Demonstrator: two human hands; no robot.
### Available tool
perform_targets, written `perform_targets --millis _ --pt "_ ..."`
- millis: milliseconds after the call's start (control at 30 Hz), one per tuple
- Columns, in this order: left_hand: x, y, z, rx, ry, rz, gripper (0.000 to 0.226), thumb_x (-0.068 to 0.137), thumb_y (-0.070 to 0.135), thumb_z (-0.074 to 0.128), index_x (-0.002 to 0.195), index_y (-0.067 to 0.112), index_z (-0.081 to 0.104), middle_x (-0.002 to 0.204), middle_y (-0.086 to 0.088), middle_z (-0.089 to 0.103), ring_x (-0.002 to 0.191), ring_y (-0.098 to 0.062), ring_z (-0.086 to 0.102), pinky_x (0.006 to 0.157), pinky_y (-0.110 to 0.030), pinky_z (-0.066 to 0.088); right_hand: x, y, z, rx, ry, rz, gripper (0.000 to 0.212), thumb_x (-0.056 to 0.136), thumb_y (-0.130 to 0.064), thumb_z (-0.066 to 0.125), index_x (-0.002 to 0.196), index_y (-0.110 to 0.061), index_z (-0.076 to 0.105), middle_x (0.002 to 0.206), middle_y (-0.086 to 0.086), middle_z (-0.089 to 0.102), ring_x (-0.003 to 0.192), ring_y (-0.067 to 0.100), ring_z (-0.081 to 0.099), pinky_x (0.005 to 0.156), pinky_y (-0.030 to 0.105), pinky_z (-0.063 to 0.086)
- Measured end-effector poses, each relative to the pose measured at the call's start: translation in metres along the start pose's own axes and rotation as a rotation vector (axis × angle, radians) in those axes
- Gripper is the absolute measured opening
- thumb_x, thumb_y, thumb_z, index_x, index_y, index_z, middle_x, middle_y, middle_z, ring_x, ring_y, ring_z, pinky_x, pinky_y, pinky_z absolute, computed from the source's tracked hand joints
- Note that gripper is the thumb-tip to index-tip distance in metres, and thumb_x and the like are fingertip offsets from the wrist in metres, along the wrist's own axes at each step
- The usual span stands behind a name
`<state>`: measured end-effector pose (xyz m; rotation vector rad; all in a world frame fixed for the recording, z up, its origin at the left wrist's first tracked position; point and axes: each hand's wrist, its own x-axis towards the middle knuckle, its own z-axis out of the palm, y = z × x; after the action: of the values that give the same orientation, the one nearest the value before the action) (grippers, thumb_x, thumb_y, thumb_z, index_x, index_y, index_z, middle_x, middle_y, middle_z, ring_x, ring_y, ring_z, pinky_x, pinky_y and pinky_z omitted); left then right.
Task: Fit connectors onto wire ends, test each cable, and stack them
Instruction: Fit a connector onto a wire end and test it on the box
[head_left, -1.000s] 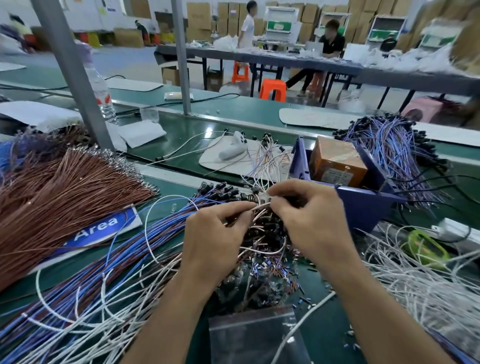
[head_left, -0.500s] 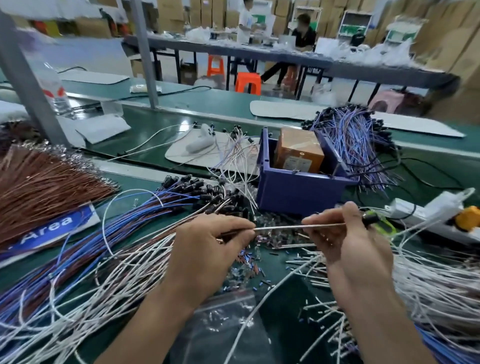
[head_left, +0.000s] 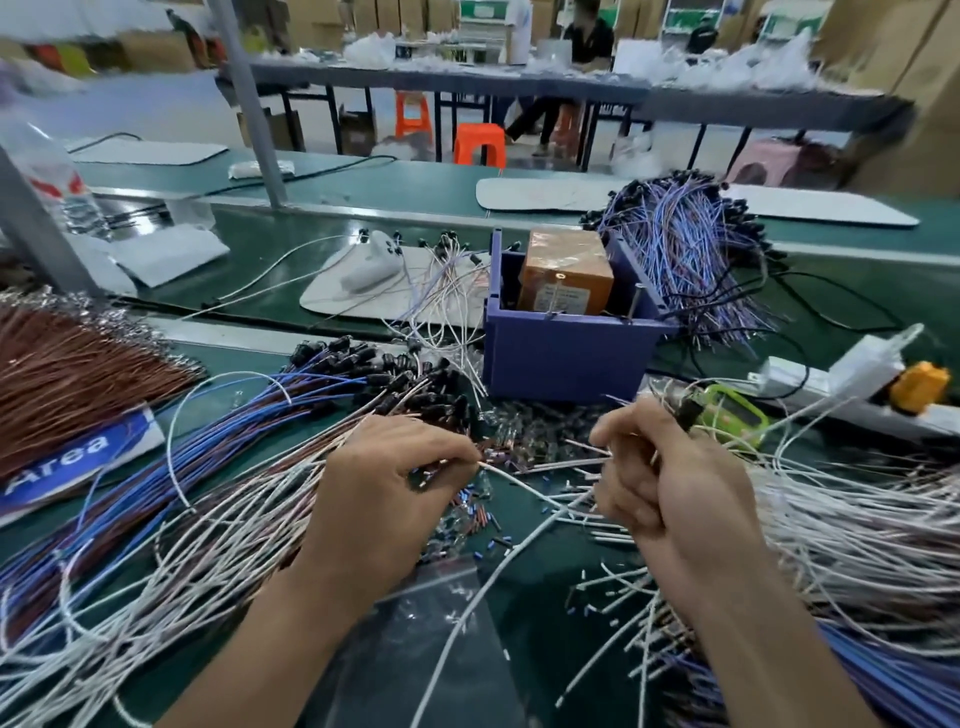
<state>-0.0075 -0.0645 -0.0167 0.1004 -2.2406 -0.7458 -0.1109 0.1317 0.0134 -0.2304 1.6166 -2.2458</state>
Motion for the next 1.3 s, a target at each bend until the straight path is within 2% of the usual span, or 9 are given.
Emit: perform_targets --millis 133,233,333,533,700,933,1100,1233,1300 --pt "-0.001 0.001 -0.002 -0.046 -0.014 0.071 0.01 0.082 0.024 0.083 0.091 0.026 0.081 0.092 0.022 0.074 0.091 0.002 0.066 0.085 -0.028 0.052 -0.003 0.01 0.01 -0.308 -0.047 0.023 0.045 0.107 -0.033 0.048 0.08 -0.017 0.079 0.073 0.008 0.075 0.036 0.005 0.035 0.042 0.02 0.024" --pt "-0.002 0.002 -0.001 -0.035 -0.034 0.121 0.011 0.083 0.02 0.081 0.093 0.025 0.08 0.093 0.021 0.074 0.091 -0.002 0.067 0.084 -0.029 0.052 -0.005 0.016 0.015 -0.604 -0.184 0.0 0.032 0.103 -0.029 0.057 0.084 -0.025 0.081 0.086 -0.007 0.079 0.056 -0.005 0.061 0.058 0.018 0.042" --pt "-0.002 0.003 0.001 0.014 -0.068 0.187 0.009 0.086 0.019 0.078 0.095 0.023 0.08 0.095 0.019 0.074 0.091 0.0 0.065 0.086 -0.028 0.051 -0.007 0.022 0.017 -0.842 -0.334 0.024 0.027 0.098 -0.026 0.062 0.078 -0.02 0.079 0.076 0.0 0.075 0.067 0.002 0.061 0.069 0.031 0.047" --pt "0.0 0.001 0.007 0.088 -0.09 0.208 0.009 0.086 0.017 0.077 0.094 0.021 0.08 0.092 0.017 0.075 0.086 -0.005 0.064 0.085 -0.029 0.048 -0.002 0.022 0.014 -0.643 -0.212 0.121 0.027 0.091 -0.015 0.068 0.065 -0.013 0.074 0.054 0.001 0.051 0.051 0.013 0.04 0.049 0.024 0.03" --pt "-0.001 0.008 0.016 0.119 -0.065 0.111 0.022 0.077 0.013 0.079 0.093 0.027 0.082 0.081 0.025 0.064 0.079 -0.003 0.054 0.083 -0.008 0.038 -0.001 0.022 0.01 -0.603 -0.16 0.148 0.023 0.087 -0.012 0.068 0.065 -0.008 0.074 0.046 -0.007 0.04 0.039 0.005 0.03 0.039 0.014 0.023" --pt "0.001 0.01 0.019 0.054 -0.091 -0.01 0.03 0.074 0.012 0.084 0.09 0.037 0.082 0.076 0.02 0.066 0.077 -0.004 0.058 0.08 -0.002 0.038 -0.003 0.021 0.008 -0.691 -0.182 -0.011 0.031 0.083 -0.026 0.069 0.062 -0.006 0.06 0.053 -0.006 0.035 0.051 0.011 0.031 0.045 0.021 0.026" --pt "0.004 0.013 0.018 0.014 -0.098 -0.12 0.035 0.073 0.023 0.075 0.1 0.045 0.076 0.072 0.022 0.068 0.075 -0.002 0.062 0.072 -0.004 0.041 -0.005 0.017 0.008 -0.738 -0.096 -0.043 0.03 0.082 -0.032 0.075 0.064 -0.01 0.068 0.05 -0.009 0.041 0.049 0.01 0.037 0.051 0.025 0.032" --pt "0.011 -0.006 -0.001 -0.016 -0.015 -0.305 0.039 0.078 0.011 0.083 0.079 0.049 0.078 0.071 0.031 0.071 0.063 0.006 0.067 0.055 -0.004 0.045 -0.001 -0.011 -0.019 -0.427 0.064 0.011 0.035 0.089 -0.021 0.072 0.053 -0.023 0.07 0.061 0.0 0.048 0.048 0.007 0.036 0.047 0.025 0.032" --pt "0.011 -0.005 -0.005 -0.026 0.019 -0.323 0.036 0.079 0.016 0.086 0.082 0.05 0.077 0.076 0.039 0.069 0.068 0.01 0.068 0.059 -0.002 0.045 -0.001 -0.021 -0.028 -0.314 0.088 0.018 0.04 0.092 -0.017 0.069 0.051 -0.021 0.067 0.06 0.001 0.044 0.044 0.006 0.031 0.039 0.019 0.027"
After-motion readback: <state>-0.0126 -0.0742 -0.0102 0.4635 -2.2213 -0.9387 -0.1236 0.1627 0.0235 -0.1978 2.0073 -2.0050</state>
